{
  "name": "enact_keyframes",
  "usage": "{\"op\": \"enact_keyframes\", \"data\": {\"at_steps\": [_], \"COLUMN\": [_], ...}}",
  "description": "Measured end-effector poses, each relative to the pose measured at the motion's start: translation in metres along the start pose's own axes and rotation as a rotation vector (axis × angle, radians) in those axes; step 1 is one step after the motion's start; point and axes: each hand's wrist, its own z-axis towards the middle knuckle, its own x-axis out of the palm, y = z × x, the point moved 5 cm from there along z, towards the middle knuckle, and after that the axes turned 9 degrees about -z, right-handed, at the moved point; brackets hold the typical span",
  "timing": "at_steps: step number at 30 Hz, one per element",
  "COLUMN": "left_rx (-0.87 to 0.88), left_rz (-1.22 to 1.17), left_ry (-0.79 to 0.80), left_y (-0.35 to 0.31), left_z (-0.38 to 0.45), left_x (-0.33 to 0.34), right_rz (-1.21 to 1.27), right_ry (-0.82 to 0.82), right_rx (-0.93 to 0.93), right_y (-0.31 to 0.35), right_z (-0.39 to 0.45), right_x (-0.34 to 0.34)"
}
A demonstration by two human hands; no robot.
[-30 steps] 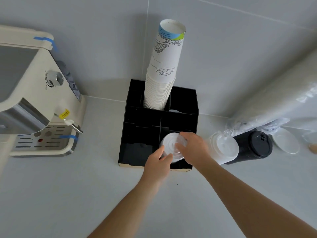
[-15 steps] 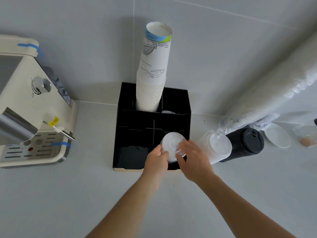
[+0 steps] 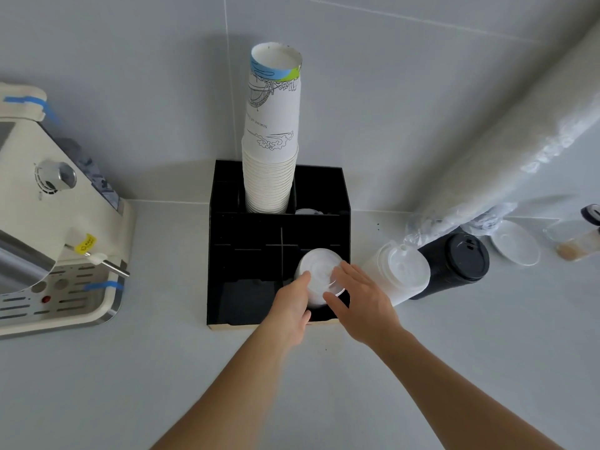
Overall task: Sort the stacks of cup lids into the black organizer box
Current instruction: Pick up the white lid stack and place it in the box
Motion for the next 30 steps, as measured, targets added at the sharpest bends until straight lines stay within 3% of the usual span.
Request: {"op": "enact_keyframes", "data": {"at_steps": [19,30], "left_rx": [0.08,0.159], "left_rz": [0.027,0.015], "left_ry": [-0.034,0.095], "left_y": [-0.004,0.004], "left_z": [-0.025,-0.072], "left_x": [-0.003,-0.05], "right_rz": [0.085,0.667], "right_ry": [0.082,-0.005], "right_rx": [0.072,0.268], "right_y": [0.005,-0.019], "right_z": [-0.009,-0.068], "right_x": [-0.014,-0.045]}}
